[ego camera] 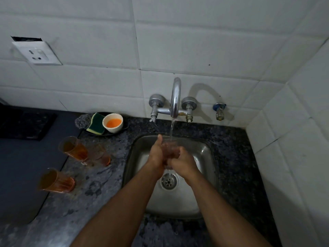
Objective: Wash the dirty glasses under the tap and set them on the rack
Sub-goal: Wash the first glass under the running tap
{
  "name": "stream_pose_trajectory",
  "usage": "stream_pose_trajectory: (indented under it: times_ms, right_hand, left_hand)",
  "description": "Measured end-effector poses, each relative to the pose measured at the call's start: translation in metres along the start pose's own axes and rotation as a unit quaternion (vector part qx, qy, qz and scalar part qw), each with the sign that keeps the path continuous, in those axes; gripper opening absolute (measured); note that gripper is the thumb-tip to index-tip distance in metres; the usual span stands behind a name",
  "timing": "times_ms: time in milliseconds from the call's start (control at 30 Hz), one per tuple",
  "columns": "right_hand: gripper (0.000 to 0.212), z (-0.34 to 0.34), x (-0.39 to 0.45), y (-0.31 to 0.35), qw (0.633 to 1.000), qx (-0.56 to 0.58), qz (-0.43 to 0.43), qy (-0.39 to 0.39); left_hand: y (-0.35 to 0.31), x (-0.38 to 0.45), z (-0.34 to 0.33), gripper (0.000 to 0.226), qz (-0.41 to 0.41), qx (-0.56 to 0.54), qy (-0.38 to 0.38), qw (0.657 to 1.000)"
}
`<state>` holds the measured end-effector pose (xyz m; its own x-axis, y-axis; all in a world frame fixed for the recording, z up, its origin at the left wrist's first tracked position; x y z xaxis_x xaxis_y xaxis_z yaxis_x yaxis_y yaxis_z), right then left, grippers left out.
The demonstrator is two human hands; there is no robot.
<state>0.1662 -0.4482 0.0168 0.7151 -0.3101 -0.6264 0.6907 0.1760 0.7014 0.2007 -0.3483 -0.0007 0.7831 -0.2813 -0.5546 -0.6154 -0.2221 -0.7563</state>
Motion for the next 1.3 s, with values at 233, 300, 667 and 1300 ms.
stream_pose_trajectory:
  times_ms: [233,300,667,1300]
  right_hand:
    - [0.052,0.0,-0.003,0.016,0.996,-0.048,0.062,-0.036]
    - [0.054,0.003,-0.002,0.014,0.995,-0.051,0.064,-0.055]
    - [0.052,0.013,-0.006,0.03,0.992,-0.059,0.091,-0.061]
    - [0.053,0.007,0.0,0.022,0.994,-0.046,0.067,-0.071]
  left_hand:
    - [-0.04,0.005,0.028,0.057,-0.09,0.124,-0.054,0.987]
    - [-0.062,0.021,0.042,0.042,-0.143,0.192,-0.103,0.965]
    - [-0.139,0.061,0.02,0.036,-0.252,0.659,-0.107,0.701]
    - [-0.141,0.063,0.008,0.029,-0.266,0.781,-0.095,0.557]
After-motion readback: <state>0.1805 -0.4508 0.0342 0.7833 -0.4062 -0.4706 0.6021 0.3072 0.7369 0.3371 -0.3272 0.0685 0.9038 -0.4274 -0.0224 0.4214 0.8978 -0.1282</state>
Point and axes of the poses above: each hand's wrist, its own x-axis towards the middle knuckle, its own z-axis out of the back of the hand, y = z × x, the point moved 8 cm from there along x, towards the middle knuckle, and after that the axes turned 11 degrees about -z, right-handed, at the moved point
